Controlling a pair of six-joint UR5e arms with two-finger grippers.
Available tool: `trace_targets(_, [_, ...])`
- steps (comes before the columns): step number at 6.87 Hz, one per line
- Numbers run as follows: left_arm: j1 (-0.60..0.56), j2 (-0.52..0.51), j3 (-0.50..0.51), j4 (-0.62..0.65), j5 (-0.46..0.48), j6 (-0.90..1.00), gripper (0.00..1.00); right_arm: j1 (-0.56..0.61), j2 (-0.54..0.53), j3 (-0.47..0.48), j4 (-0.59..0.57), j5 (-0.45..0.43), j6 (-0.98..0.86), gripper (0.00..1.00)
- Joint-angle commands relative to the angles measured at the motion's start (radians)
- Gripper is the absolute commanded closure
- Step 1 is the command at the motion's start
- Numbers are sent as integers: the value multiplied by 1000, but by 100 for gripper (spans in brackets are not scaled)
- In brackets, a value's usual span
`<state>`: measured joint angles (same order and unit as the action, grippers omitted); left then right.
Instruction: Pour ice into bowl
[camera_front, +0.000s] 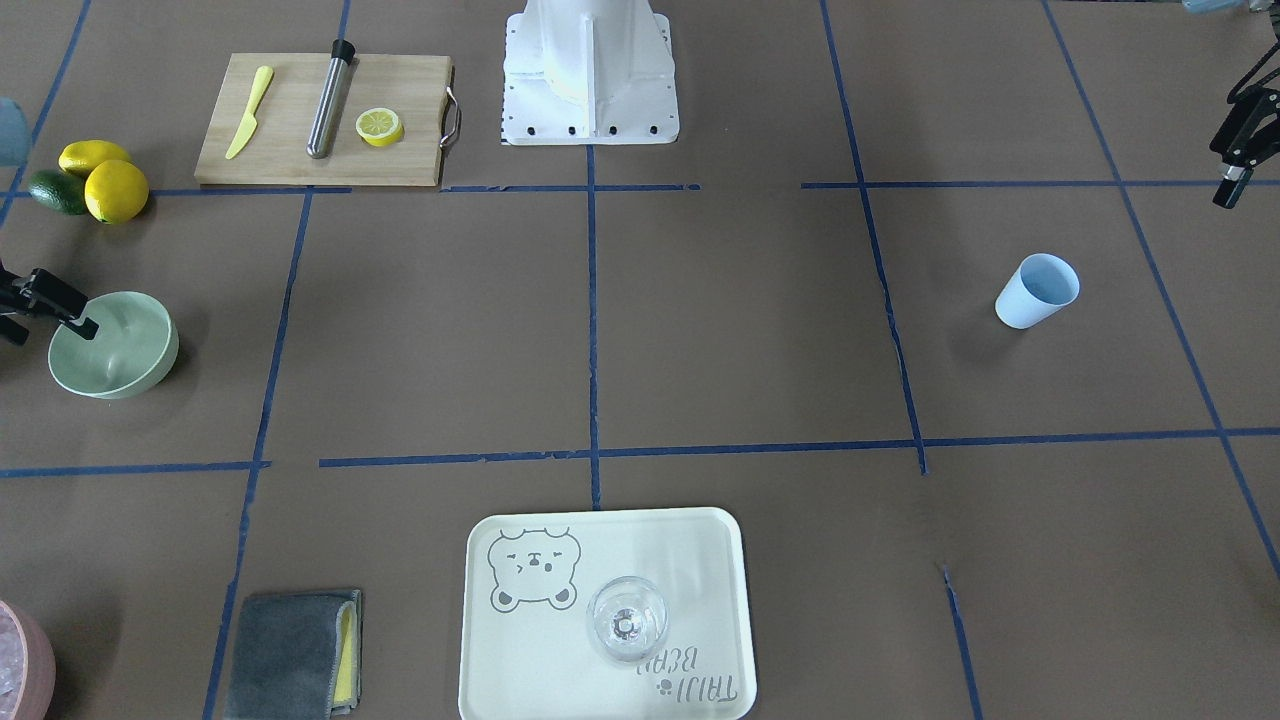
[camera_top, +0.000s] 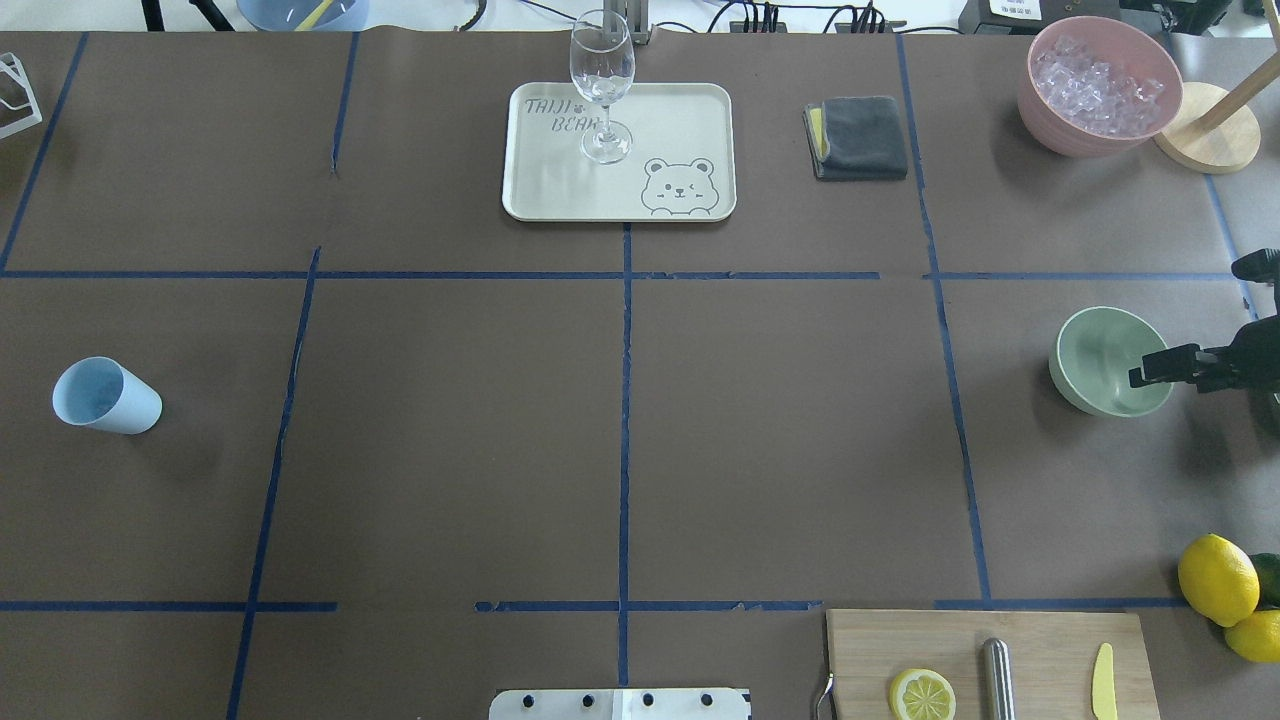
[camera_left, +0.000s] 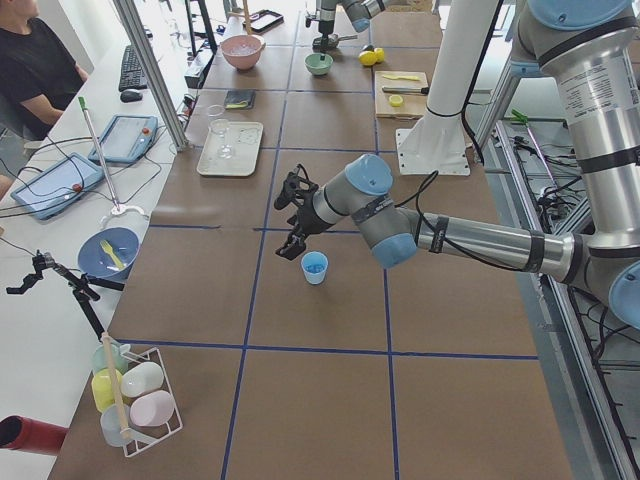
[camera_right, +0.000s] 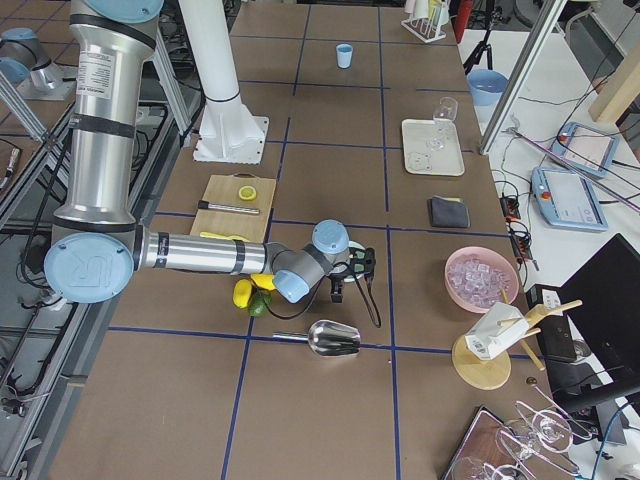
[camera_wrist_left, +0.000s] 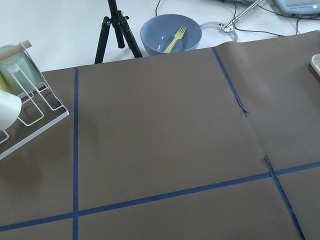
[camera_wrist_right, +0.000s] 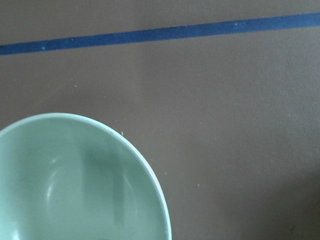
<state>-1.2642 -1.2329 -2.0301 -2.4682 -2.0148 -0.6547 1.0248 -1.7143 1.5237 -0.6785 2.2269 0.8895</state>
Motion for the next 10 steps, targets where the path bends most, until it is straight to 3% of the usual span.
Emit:
trace_targets(1, [64,13,-1,-57,98,-46,0,-8,4,3,7,0,12,61])
trace_targets(2, [110,15,-1,-60,152,-78,0,-8,7,4,7,4,11,97])
trace_targets(4, [246,48,-1,-115,300,-170,0,-6,5,6,8,7,9,100])
trace_targets(5, [282,90,1,-183,330,-205,0,-5,8,24,7,42,12,100])
trace_targets(7, [409,144,1,-267,480,-285,0,116,56,67,-68,226,17,100])
trace_targets(8, [445,167,2,-297,514,-324,0,154,126,137,-225,281,35,100])
trace_targets(10, [586,191,2,-318,672,-400,0,121,326,260,-544,278,144,100])
